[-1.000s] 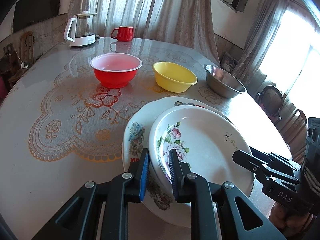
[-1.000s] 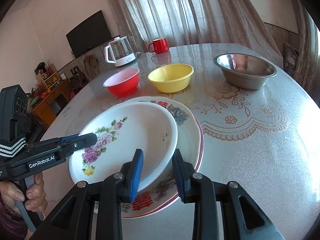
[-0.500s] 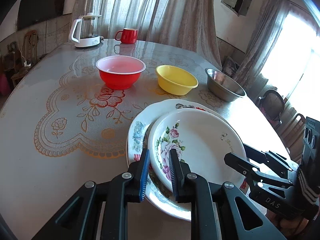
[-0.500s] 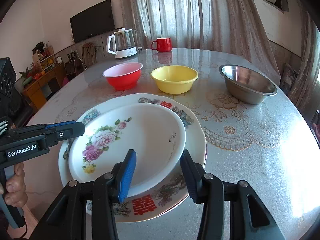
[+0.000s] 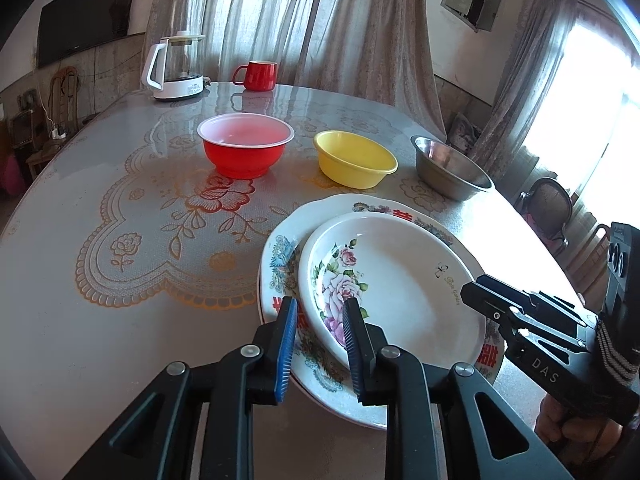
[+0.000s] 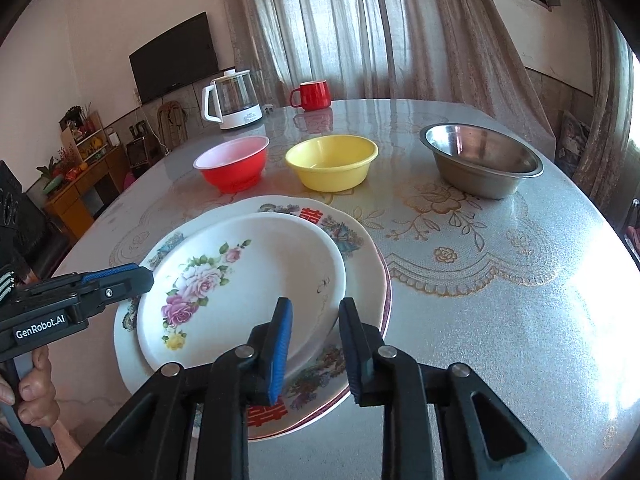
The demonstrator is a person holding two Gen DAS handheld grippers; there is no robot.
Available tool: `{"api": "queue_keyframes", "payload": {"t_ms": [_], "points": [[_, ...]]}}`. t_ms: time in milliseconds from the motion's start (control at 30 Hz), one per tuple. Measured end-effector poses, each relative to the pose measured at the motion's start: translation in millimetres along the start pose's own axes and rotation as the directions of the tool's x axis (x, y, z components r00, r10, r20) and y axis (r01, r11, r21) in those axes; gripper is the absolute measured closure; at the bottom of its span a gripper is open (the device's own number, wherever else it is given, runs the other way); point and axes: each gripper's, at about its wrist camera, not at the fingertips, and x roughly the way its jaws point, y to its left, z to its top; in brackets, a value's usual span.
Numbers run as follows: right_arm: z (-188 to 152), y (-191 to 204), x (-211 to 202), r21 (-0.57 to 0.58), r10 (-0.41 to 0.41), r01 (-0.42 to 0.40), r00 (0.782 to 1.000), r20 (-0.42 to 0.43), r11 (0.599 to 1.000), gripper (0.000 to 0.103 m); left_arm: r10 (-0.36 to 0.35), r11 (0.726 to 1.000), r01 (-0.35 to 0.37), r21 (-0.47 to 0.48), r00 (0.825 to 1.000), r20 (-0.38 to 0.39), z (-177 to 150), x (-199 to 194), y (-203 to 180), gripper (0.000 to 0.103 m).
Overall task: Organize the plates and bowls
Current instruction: 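Lower the pink-rose plate onto the double-happiness plate with both tools, then open both tools and release the pink-rose plate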
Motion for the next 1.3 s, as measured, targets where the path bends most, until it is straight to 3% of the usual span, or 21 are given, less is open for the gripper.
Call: {"api": "queue_keyframes", "payload": {"t_ms": [300, 567, 700, 1033, 1300], "points": [[-2.6, 4.8, 0.7, -0.023, -0.030, 0.030, 1.000, 0.011, 0.999, 0.079, 0.011, 1.000, -0.011, 0.027, 1.000, 0.014, -2.9, 0.9, -7.1, 0.071], [-0.4, 1.6, 0.4, 0.001, -0.006, 0.006, 1.000, 0.003, 1.000, 0.075, 0.029, 0.999, -0.030, 0.026, 0.999, 0.014, -2.3, 1.8, -10.4, 0.068], [1.6, -0.1, 0.2, 0.019, 0.005, -0.004, 1.000, -0.009, 1.000, 0.075, 0.028, 0.999, -0.028, 0.022, 0.999, 0.017, -1.2, -0.6, -11.7, 0.060], [7.8, -11.7, -12.1, 0.066, 0.013, -0.014, 1.000, 0.016, 0.998, 0.073, 0.046, 0.999, -0.047, 0.027, 0.999, 0.024, 2.6, -1.0, -14.9, 0.059], [12.9, -46.4, -12.2, 0.181, 0.011, -0.013, 1.000, 0.012, 0.983, 0.073, 0.058, 0.998, -0.059, 0.035, 0.998, 0.033, 4.0, -1.4, -14.3, 0.059]]}}
